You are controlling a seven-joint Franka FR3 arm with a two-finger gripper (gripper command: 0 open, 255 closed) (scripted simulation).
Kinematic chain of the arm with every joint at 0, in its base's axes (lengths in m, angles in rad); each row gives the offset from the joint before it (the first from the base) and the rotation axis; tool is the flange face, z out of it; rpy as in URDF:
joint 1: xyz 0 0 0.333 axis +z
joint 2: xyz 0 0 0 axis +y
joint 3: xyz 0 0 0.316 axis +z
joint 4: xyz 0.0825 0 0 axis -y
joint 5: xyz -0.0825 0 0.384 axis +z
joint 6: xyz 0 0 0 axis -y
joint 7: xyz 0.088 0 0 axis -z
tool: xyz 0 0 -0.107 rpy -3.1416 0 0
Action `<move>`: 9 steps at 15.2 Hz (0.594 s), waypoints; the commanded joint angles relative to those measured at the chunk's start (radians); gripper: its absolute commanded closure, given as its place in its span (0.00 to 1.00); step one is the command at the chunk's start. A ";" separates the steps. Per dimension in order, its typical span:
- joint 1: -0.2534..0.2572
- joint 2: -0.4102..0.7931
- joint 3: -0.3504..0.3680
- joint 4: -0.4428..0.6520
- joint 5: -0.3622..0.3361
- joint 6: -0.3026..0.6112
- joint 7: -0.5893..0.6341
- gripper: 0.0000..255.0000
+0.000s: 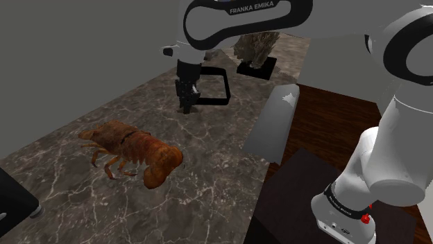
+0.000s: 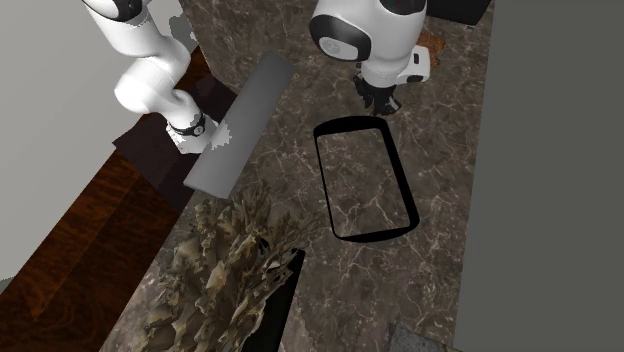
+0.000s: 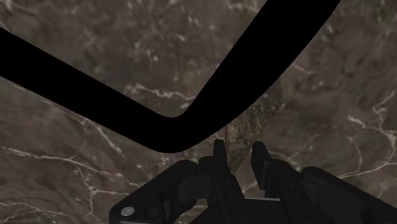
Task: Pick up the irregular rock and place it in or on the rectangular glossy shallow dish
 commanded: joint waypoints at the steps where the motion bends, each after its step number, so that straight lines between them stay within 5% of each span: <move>1: 0.000 0.001 0.000 -0.001 0.000 0.000 0.000 1.00; 9: 0.000 -0.002 0.000 0.022 -0.002 -0.026 0.006 1.00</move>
